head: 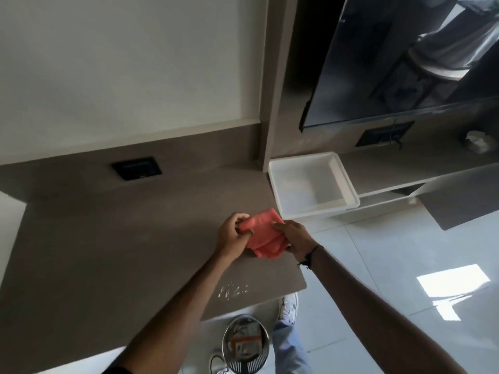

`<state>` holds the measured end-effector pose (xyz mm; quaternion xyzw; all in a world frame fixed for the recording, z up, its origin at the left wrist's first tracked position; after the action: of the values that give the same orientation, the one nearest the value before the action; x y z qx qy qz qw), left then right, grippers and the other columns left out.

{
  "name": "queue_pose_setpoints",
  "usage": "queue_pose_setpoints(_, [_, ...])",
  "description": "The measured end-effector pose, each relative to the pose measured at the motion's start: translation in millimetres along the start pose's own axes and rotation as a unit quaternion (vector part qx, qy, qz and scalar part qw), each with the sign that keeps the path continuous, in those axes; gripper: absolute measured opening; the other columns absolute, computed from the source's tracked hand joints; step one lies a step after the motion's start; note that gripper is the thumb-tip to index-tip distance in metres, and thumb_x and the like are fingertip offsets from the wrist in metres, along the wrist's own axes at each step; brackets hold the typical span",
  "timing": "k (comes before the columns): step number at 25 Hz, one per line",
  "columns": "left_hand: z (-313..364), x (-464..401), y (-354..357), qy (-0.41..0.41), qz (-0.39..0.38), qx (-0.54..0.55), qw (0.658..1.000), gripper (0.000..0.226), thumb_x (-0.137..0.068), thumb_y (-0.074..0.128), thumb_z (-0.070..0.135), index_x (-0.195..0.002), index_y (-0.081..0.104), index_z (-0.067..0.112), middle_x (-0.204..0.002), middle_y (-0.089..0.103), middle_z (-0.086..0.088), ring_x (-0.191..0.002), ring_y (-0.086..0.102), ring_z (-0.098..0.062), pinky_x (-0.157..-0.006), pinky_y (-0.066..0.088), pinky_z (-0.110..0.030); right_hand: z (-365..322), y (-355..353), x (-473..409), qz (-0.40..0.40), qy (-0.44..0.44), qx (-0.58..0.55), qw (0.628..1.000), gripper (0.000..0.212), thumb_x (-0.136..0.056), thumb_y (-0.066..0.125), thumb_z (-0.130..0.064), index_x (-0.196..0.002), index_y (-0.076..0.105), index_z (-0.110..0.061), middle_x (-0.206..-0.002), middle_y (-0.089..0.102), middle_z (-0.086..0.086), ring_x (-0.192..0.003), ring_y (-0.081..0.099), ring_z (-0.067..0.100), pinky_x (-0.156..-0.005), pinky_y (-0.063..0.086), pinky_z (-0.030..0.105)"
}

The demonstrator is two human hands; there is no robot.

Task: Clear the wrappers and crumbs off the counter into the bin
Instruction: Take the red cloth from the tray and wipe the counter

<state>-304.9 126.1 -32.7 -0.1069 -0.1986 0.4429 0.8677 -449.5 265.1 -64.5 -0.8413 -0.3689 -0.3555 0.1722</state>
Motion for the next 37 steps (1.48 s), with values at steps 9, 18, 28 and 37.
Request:
queue_pose_setpoints(9, [3.0, 105.7, 1.5, 0.147, 0.041, -0.184, 0.971, 0.015, -0.090, 0.062, 0.006, -0.102, 0.071, 0.007, -0.105, 0.066, -0.011, -0.098, 0.065, -0.027, -0.089, 0.055, -0.042, 41.4, -50.1, 92.3, 0.244, -0.142, 0.283, 0.916, 0.030, -0.079, 0.064, -0.042, -0.098, 0.071, -0.020, -0.093, 0.077, 0.001, -0.091, 0.071, 0.026, -0.075, 0.056, 0.033])
queue_pose_setpoints(18, [-182.0, 235.1, 75.4, 0.101, 0.003, -0.273, 0.957, 0.007, -0.087, 0.062, 0.013, -0.089, 0.069, 0.015, -0.092, 0.070, -0.001, -0.087, 0.069, -0.022, -0.071, 0.059, -0.037, 250.2, -54.3, 50.4, 0.161, -0.074, 0.364, 0.914, 0.021, -0.080, 0.060, -0.037, -0.084, 0.072, -0.022, -0.089, 0.077, -0.001, -0.082, 0.069, 0.025, -0.068, 0.054, 0.030])
queue_pose_setpoints(28, [-604.6, 244.2, 142.3, -0.409, 0.016, -0.114, 0.905, 0.042, -0.092, 0.063, 0.021, -0.131, 0.059, 0.005, -0.132, 0.068, -0.021, -0.127, 0.059, -0.038, -0.104, 0.048, -0.040, 561.7, -4.4, -158.5, 0.023, 0.107, 0.419, 0.902, 0.032, -0.081, 0.068, -0.028, -0.099, 0.076, -0.003, -0.097, 0.076, 0.017, -0.083, 0.075, 0.036, -0.079, 0.063, 0.044])
queue_pose_setpoints(37, [-537.9, 260.3, 95.1, -0.413, 0.026, -0.118, 0.903, 0.033, -0.092, 0.059, 0.028, -0.110, 0.070, 0.003, -0.117, 0.073, -0.024, -0.112, 0.065, -0.040, -0.090, 0.053, -0.040, 503.7, 3.6, -100.8, 0.040, 0.115, 0.453, 0.883, 0.023, -0.080, 0.060, -0.012, -0.091, 0.075, 0.001, -0.088, 0.076, 0.022, -0.071, 0.071, 0.033, -0.051, 0.049, 0.027])
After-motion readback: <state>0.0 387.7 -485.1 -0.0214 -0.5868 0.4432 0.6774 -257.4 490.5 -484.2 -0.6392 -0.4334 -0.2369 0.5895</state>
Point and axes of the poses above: each hand's wrist, its own x-axis away from the middle knuckle, its own y-axis out of the palm, z = x × y, the point moved 10 cm from there along -x, towards the middle knuckle
